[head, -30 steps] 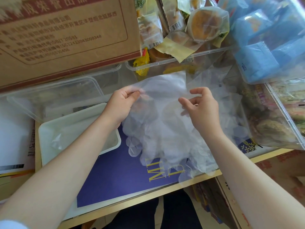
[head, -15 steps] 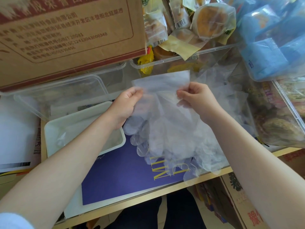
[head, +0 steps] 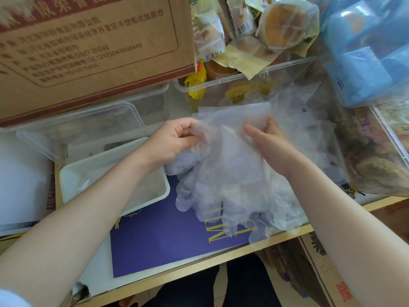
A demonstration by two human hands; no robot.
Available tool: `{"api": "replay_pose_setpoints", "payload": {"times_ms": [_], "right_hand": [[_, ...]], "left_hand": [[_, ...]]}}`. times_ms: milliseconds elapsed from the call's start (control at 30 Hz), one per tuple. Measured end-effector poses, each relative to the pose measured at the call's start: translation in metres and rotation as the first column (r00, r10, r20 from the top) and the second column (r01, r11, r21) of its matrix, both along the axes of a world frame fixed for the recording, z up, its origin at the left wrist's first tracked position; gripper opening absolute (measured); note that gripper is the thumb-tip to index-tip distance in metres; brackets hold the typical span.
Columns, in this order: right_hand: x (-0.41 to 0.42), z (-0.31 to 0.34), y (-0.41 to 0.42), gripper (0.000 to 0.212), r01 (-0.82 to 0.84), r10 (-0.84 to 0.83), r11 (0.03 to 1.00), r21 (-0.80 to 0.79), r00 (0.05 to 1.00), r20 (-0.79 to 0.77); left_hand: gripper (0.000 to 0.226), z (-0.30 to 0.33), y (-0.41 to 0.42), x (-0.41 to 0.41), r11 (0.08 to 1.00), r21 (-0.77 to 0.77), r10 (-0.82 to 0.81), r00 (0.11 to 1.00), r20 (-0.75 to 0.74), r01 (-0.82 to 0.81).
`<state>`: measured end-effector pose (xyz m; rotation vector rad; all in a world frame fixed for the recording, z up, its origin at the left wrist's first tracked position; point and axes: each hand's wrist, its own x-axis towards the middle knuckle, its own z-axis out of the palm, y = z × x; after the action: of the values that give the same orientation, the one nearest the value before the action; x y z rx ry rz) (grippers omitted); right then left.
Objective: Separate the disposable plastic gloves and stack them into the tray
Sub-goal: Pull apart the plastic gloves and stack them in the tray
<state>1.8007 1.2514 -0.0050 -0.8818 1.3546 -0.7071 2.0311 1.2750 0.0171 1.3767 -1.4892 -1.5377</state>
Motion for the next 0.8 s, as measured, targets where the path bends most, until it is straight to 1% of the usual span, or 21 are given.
{"api": "replay_pose_setpoints", "payload": {"times_ms": [67,100,133,167,200,267,300,333,367,400,467,500,533,633,733,767,800], "right_hand": [[-0.007,0.006,-0.001,0.032,-0.107,0.089,0.991,0.084,0.978,0.19],[-0.008,0.011,0.0,0.027,-0.173,0.143,0.98,0.094,0.955,0.261],[-0.008,0.014,0.001,0.019,-0.221,0.189,0.972,0.078,0.936,0.298],[-0.008,0.018,0.001,0.012,-0.248,0.224,0.968,0.047,0.929,0.295],[-0.009,0.021,0.001,0.011,-0.261,0.251,0.965,0.005,0.932,0.263],[-0.011,0.029,0.001,0.015,-0.262,0.262,0.964,-0.03,0.934,0.243],[-0.012,0.034,0.001,0.018,-0.242,0.238,0.97,-0.022,0.931,0.277],[-0.015,0.035,0.001,0.026,-0.198,0.187,0.98,-0.001,0.927,0.325],[-0.017,0.039,0.002,0.031,-0.151,0.123,0.988,0.043,0.915,0.385],[-0.019,0.043,0.004,0.031,-0.11,0.059,0.99,0.093,0.896,0.44],[-0.021,0.048,0.009,0.029,-0.076,-0.032,0.978,0.192,0.862,0.506],[-0.021,0.05,0.012,0.03,-0.068,-0.064,0.97,0.234,0.856,0.513],[-0.022,0.05,0.015,0.03,-0.055,-0.086,0.964,0.26,0.861,0.501],[-0.024,0.047,0.024,0.036,-0.012,-0.137,0.951,0.308,0.88,0.455],[-0.027,0.039,0.034,0.048,0.001,-0.136,0.944,0.329,0.911,0.388],[-0.028,0.036,0.037,0.049,0.0,-0.128,0.946,0.323,0.919,0.373],[-0.029,0.033,0.04,0.048,0.018,-0.133,0.951,0.31,0.926,0.354]], "left_hand": [[0.02,0.007,0.0,0.002,0.999,-0.032,-0.025,0.999,-0.033,0.024],[0.022,0.01,0.0,0.004,0.999,-0.033,-0.021,0.999,-0.044,0.02],[0.027,0.012,-0.001,0.005,1.0,-0.028,-0.011,0.999,-0.044,0.01],[0.032,0.014,-0.002,0.006,1.0,-0.021,-0.001,0.999,-0.032,0.001],[0.031,0.017,-0.002,0.008,1.0,-0.008,0.008,1.0,-0.019,-0.008],[0.023,0.024,-0.002,0.013,0.999,0.05,-0.004,1.0,0.012,0.004],[0.029,0.026,0.0,0.016,0.995,0.098,-0.021,1.0,0.011,0.02],[0.041,0.029,0.002,0.019,0.988,0.149,-0.033,0.999,-0.021,0.035],[0.052,0.03,0.006,0.023,0.981,0.185,-0.036,0.996,-0.084,0.051],[0.062,0.031,0.011,0.024,0.972,0.227,-0.018,0.981,-0.195,0.063],[0.074,0.029,0.022,0.022,0.953,0.293,0.061,0.904,-0.422,0.073],[0.078,0.025,0.027,0.019,0.952,0.299,0.073,0.892,-0.446,0.071],[0.079,0.024,0.032,0.013,0.952,0.299,0.073,0.905,-0.419,0.061],[0.065,0.018,0.045,-0.004,0.957,0.288,0.111,0.965,-0.237,-0.04],[0.052,0.008,0.056,-0.019,0.943,0.305,0.185,0.971,-0.155,-0.131],[0.046,0.004,0.06,-0.021,0.941,0.303,0.194,0.973,-0.129,-0.147],[0.045,0.004,0.063,-0.022,0.942,0.302,0.185,0.978,-0.101,-0.147]]}}
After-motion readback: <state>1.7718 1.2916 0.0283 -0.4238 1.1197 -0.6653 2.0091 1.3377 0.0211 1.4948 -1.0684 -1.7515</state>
